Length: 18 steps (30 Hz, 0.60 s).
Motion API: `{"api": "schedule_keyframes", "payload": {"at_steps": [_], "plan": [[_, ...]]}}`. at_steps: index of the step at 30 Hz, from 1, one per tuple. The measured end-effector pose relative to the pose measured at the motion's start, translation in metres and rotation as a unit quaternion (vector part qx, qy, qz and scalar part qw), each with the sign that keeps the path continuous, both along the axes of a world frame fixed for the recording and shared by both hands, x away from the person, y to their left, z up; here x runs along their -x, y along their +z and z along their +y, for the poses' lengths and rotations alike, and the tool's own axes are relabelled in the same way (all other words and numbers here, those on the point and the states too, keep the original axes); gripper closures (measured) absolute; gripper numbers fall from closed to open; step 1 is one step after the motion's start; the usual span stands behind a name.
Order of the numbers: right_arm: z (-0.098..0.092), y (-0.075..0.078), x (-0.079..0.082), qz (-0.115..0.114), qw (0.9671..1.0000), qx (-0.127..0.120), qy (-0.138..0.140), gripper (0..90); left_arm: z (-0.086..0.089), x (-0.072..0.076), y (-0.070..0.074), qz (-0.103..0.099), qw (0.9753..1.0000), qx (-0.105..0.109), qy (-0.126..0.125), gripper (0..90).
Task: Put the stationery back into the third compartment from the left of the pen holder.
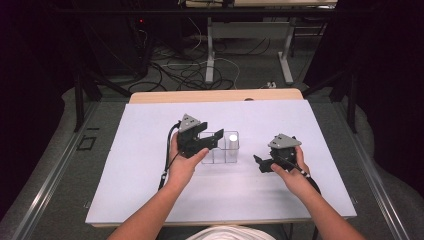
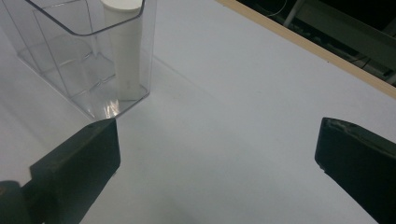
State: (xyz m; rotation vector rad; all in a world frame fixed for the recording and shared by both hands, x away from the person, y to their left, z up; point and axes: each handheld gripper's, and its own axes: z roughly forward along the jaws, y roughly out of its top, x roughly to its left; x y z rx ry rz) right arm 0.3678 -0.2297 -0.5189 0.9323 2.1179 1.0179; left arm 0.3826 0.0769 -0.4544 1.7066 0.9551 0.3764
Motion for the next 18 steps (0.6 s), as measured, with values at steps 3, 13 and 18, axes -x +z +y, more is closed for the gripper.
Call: {"api": "schedule_keyframes", "payload": {"at_steps": [3,13,18], "plan": [[-0.001,0.001,0.0,0.002,1.0,-0.005,-0.003,0.0,0.011,0.0,0.004,0.007,0.9999,-0.003,0.013,25.4],[-0.007,0.002,-0.002,0.005,0.9998,-0.011,-0.016,0.0,0.049,0.002,-0.002,0.016,0.9981,-0.029,0.052,7.0],[-0.009,0.003,-0.003,0.008,0.9997,-0.01,-0.023,0.0,0.068,0.004,-0.01,0.027,0.9968,-0.031,0.068,0.4]]}}
